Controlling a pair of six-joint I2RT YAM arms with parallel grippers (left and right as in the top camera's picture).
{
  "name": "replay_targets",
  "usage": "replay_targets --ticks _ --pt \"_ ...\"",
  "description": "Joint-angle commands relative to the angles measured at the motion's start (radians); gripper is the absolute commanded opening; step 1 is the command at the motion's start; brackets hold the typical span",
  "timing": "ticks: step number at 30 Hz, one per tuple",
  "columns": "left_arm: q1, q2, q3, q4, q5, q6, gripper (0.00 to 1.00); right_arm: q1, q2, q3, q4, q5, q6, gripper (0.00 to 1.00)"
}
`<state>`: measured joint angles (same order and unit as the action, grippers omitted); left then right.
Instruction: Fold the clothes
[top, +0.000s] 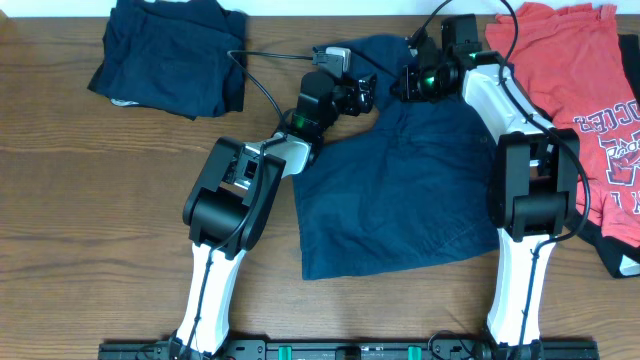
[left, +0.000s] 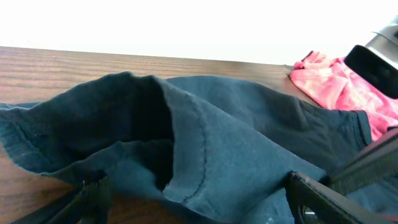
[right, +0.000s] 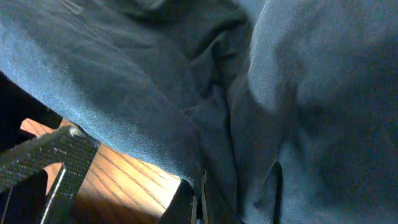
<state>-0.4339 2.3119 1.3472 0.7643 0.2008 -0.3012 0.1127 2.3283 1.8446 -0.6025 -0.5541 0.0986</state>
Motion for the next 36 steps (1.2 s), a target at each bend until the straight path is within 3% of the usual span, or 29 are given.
replay_targets --ticks 1,4,6,9,14,21,22,25,29,36 --pt "0.003 0.004 0.032 -0.005 -0.026 -0.035 0.86 0.008 0.018 0.0 -0.003 -0.019 -0.011 0.01" --pt "0.003 0.004 0.038 -0.005 -0.018 -0.035 0.77 0.008 0.018 0.0 -0.005 -0.019 -0.011 0.01" --pt "0.003 0.004 0.042 -0.003 0.015 -0.035 0.66 0.008 0.018 0.0 -0.009 -0.019 -0.015 0.01" --pt "0.003 0.003 0.049 -0.002 0.07 -0.071 0.35 0.008 0.018 0.0 -0.019 -0.018 -0.03 0.01" --pt "0.004 0.003 0.049 0.001 0.099 -0.11 0.06 0.008 0.018 0.0 -0.023 -0.019 -0.037 0.01" --pt "0.035 -0.023 0.049 -0.015 0.203 -0.167 0.06 0.008 0.018 0.0 -0.022 -0.019 -0.037 0.01" --pt "0.042 -0.034 0.049 -0.037 0.223 -0.169 0.06 0.007 0.018 0.0 -0.022 -0.019 -0.037 0.06" --pt "0.066 -0.086 0.049 -0.169 0.27 -0.168 0.06 0.002 0.018 0.0 -0.022 -0.019 -0.036 0.35" --pt "0.107 -0.194 0.049 -0.453 0.282 -0.136 0.06 -0.006 0.018 0.0 -0.019 -0.032 -0.036 0.59" --pt "0.182 -0.416 0.049 -0.947 0.278 0.017 0.06 -0.022 -0.001 0.0 -0.022 -0.049 -0.037 0.69"
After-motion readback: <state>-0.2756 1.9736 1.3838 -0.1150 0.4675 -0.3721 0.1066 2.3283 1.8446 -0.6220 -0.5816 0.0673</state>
